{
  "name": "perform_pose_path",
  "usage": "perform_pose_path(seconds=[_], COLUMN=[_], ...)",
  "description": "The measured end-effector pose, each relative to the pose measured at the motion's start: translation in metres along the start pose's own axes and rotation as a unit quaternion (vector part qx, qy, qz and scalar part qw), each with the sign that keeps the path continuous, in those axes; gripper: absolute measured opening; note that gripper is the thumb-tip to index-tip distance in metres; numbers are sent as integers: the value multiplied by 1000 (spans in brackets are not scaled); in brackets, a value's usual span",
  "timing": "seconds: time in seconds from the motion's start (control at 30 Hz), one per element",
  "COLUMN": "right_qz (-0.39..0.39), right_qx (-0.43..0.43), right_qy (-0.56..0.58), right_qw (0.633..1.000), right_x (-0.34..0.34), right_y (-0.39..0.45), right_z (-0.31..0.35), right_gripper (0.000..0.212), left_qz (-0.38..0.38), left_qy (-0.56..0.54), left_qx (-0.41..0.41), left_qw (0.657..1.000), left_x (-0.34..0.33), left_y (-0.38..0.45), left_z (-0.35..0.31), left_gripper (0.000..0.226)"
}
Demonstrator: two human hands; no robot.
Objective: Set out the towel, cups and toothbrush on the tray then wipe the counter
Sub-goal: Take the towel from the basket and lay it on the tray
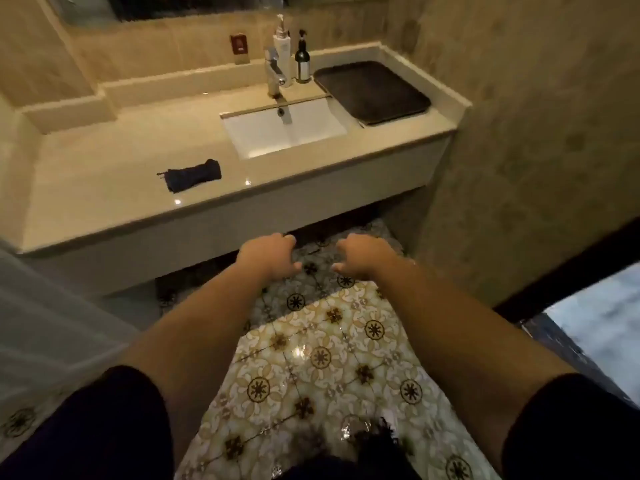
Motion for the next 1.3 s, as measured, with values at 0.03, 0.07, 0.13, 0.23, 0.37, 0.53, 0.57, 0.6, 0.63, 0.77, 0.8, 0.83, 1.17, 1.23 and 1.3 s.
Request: perform_pose_path(seconds=[0.03,0.07,0.13,0.23,0.37,0.53,0.57,0.6,0.63,0.77,0.8,0.83,1.17,1.23,1.3], right_qz=[1,-4,-25,-43,-82,-114,-114,-116,-122,-137,-124,-113,-86,-65,-29], right_qx=[-21,-43,-78,-153,-272,-381,-400,-422,-441,-505,-519,-529,-564,-556,-543], right_qy=[-5,-6,0,8,38,62,62,61,57,61,63,65,120,146,178], right_qw=[1000,999,997,987,958,916,907,897,888,850,843,838,812,816,820], right_x=[-2,-2,-7,-11,-19,-61,-72,-80,-89,-115,-120,-127,-209,-226,-243], right_y=[-13,-30,-71,-142,-255,-433,-470,-506,-539,-662,-685,-706,-785,-782,-774], right_z=[-8,-17,-42,-88,-148,-217,-231,-245,-259,-302,-311,-321,-426,-453,-482], right_gripper=[57,57,56,54,48,55,54,53,52,48,46,45,44,40,39], left_qz=[1,-2,1,-20,-42,-51,-52,-51,-52,-70,-71,-72,-90,-85,-67], left_qy=[8,27,34,41,52,44,38,36,38,29,18,9,-21,-45,-77], left_qx=[-30,-52,-103,-180,-279,-387,-409,-429,-448,-495,-504,-512,-512,-485,-439], left_qw=[1000,998,994,983,958,920,910,901,892,866,861,856,854,870,893], left_x=[1,5,7,12,14,-12,-21,-30,-39,-72,-79,-85,-168,-183,-194], left_y=[0,-2,-8,-12,-37,-108,-127,-147,-165,-236,-250,-261,-277,-266,-255], left_z=[-11,-25,-60,-128,-246,-416,-451,-483,-514,-618,-638,-656,-787,-804,-818], left_gripper=[52,52,52,52,49,52,50,47,44,46,46,47,43,40,42])
Point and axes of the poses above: each hand's wrist, its own y-axis towards the middle knuckle, its own x-axis out of the back of the hand, z = x × y, the point moved 2 cm from there along y, towards the middle knuckle, and after that the axes turned 5 degrees about -z, right-handed, at the moved point
